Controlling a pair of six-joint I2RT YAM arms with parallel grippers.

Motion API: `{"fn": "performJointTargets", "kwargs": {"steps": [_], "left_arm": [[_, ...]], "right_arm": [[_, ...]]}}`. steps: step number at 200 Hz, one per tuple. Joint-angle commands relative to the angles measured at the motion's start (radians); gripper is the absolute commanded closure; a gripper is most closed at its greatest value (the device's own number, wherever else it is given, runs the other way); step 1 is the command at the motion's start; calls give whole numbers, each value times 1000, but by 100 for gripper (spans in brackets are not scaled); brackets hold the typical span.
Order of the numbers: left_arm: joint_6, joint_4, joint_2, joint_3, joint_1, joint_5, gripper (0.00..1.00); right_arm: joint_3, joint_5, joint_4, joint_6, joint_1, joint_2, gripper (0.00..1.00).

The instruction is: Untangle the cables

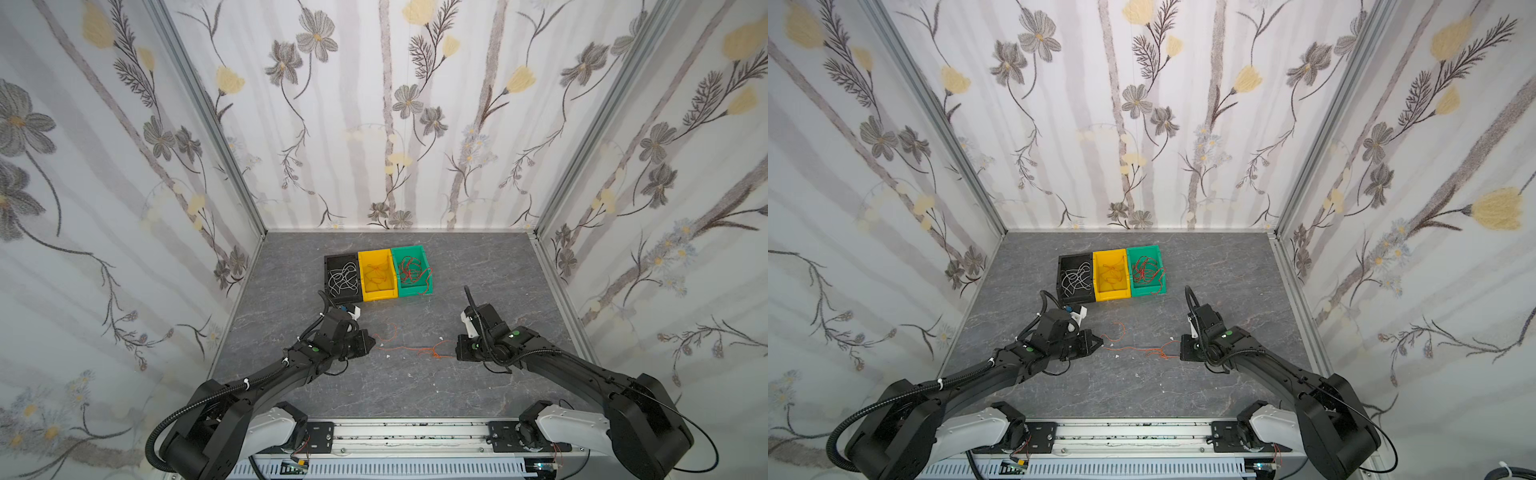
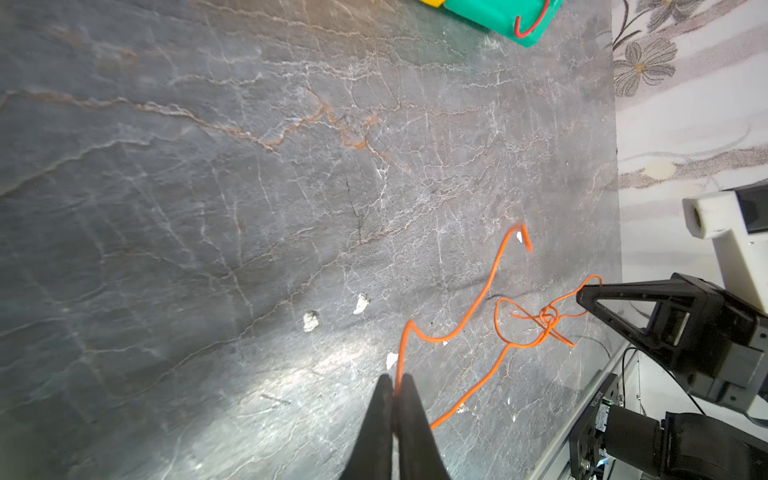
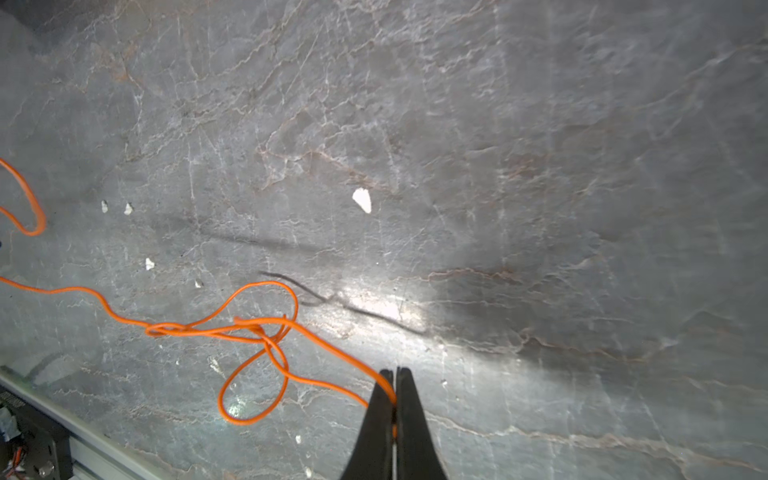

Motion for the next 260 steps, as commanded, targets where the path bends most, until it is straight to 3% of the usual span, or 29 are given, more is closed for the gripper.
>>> {"fn": "performJointTargets", "kwargs": {"steps": [1, 29, 67, 103, 135, 192, 260], "left_arm": [[-7, -39, 11, 3, 4, -15, 79], [0, -105, 26, 22, 4, -22, 65], [15, -171, -23, 54, 4, 1, 60], [12, -78, -49, 72, -25, 113, 56], [10, 42, 34, 104, -97, 193, 51], [20, 155, 231, 187, -167, 217, 55], [42, 145, 338, 228, -178, 213, 74]], "right_arm": [[15, -47, 41, -21, 21, 32, 98], [32, -48, 71, -11, 57, 75, 97], [55, -51, 86, -7, 84, 106, 97], [69, -81, 97, -4, 89, 101, 97], [78, -116, 117, -4, 91, 66, 97], [89, -172, 133, -8, 116, 25, 97], [102, -206, 130, -4, 124, -45, 97]]}}
